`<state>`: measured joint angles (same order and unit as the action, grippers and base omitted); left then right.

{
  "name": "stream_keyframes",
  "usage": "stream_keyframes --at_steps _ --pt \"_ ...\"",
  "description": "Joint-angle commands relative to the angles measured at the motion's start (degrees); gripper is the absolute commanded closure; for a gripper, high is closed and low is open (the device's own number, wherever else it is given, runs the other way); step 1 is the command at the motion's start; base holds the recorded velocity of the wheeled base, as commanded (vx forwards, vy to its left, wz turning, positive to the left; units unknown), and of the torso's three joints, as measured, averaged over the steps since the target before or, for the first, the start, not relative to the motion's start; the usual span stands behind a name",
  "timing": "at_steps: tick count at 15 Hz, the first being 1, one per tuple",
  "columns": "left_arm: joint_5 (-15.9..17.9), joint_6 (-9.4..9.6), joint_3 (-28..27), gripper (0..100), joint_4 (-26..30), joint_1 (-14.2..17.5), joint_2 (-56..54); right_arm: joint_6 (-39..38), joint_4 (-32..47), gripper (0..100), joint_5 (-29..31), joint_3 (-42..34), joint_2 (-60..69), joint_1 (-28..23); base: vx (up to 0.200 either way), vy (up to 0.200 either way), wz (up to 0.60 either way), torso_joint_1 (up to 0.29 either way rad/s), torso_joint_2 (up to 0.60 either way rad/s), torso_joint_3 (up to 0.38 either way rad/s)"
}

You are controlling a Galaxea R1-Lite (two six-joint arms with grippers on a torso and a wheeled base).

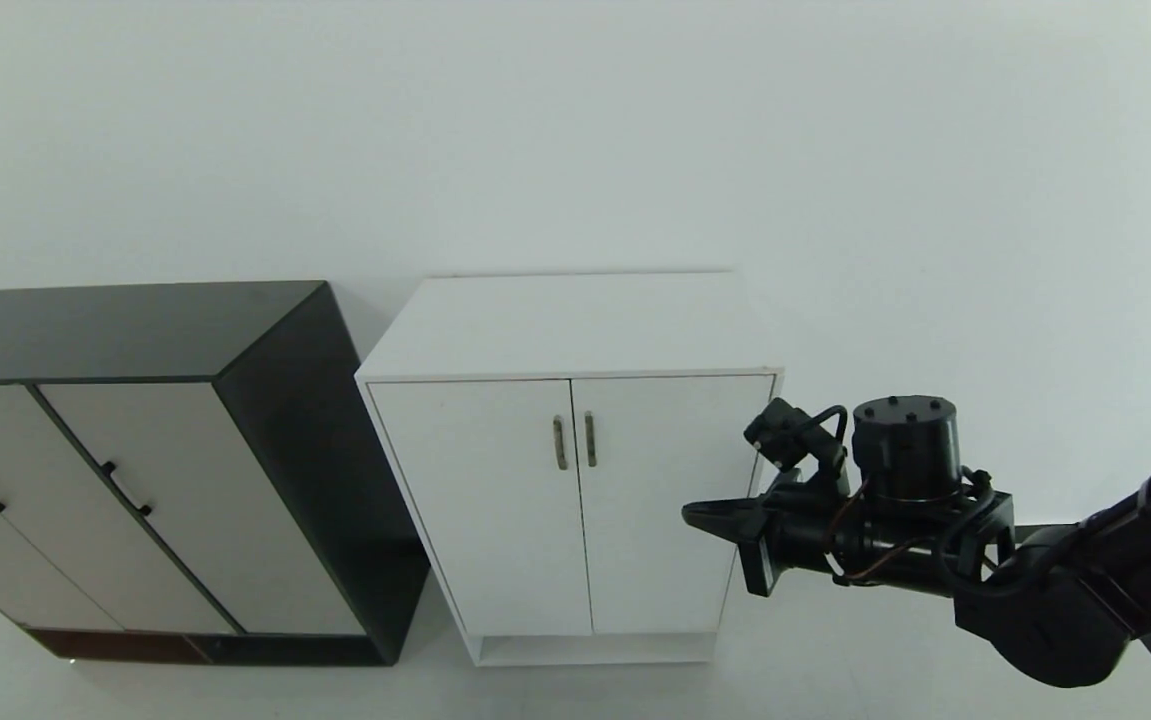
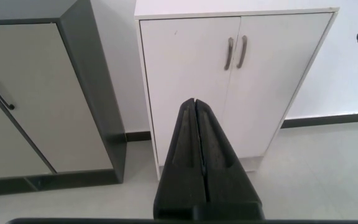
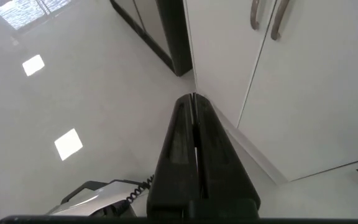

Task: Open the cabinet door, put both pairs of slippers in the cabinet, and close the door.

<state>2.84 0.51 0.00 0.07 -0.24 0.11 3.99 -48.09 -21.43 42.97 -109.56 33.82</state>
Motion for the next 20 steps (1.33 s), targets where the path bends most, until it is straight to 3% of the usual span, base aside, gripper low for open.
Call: stream_keyframes --at_steps 1,7,9,13,20 --pt "0.0 -0.07 0.0 100 0.0 0.0 0.1 0.1 -0.1 100 0.0 -0.2 0.7 0.0 0.2 0.0 0.0 -0.007 0.0 0.002" --pt "0.0 -0.07 0.0 100 0.0 0.0 0.1 0.1 -0.2 100 0.8 1.1 -2.9 0.1 0.2 0.0 0.0 0.004 0.0 0.003" --pt "0.0 -0.07 0.0 100 0.0 0.0 0.1 -0.7 -0.5 100 3.9 4.2 -8.2 0.2 0.0 0.0 0.0 0.0 0.0 0.0" --pt "0.0 -0.07 0.0 100 0.0 0.0 0.1 -9.5 -1.1 100 9.4 14.6 -14.9 1.9 0.0 0.0 0.0 0.0 0.0 0.0" --pt "0.0 -0.07 0.0 100 0.0 0.0 0.1 -9.7 -1.1 100 11.6 22.7 -21.8 2.9 0.0 0.0 0.0 0.0 0.0 0.0"
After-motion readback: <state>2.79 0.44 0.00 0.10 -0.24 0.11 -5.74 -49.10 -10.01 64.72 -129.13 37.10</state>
